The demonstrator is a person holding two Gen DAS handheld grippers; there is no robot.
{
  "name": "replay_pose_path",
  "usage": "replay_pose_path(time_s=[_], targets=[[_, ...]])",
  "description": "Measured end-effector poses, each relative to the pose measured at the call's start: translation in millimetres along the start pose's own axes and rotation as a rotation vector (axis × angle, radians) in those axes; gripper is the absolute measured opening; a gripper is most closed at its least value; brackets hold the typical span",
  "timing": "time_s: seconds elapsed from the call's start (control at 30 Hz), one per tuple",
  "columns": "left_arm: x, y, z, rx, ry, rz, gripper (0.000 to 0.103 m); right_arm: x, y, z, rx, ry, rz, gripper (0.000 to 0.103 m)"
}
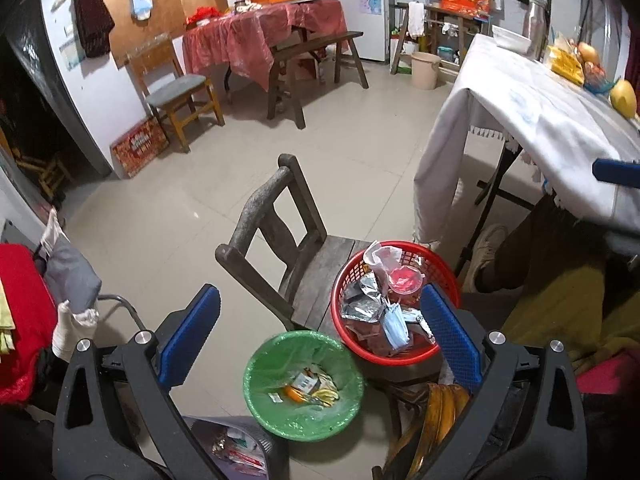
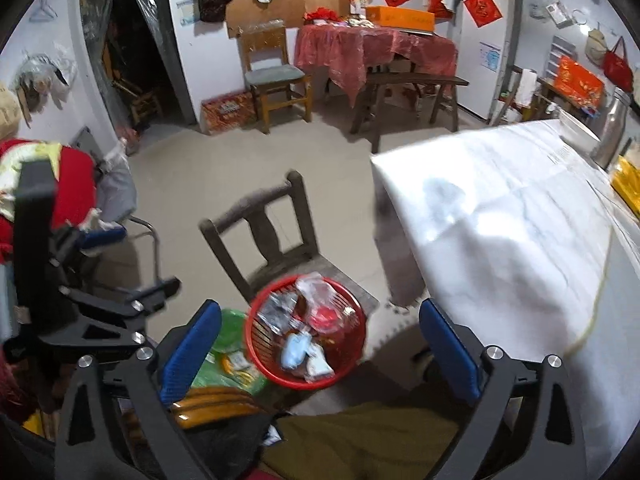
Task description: Collect trash
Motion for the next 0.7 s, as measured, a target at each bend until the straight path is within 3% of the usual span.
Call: replay_pose_path(time_s=[0.17,0.47,0.7], targets=[[12,15,6,-0.001,-0.018,0.023,0.096,30,3,35,0.006,-0.109,0.007,0.097],[38,21,26,-0.015,-0.092,0.035,0.096,58,5,64,0.048,-0.236,-0.006,0.097],[44,24,30,-0.008,-0.113,0.035,0.096,59,5,67,0.053,-0.252,-0.015,0.097]])
Point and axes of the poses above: each gripper's, at about its wrist camera, not at the fingertips, and x roughly the way its jaws point, y to its right, z to its underside, the point moved 10 cm from there along x, roughly the way its jaws point, and after that the axes turned 7 degrees about y, right-handed, at the moved point
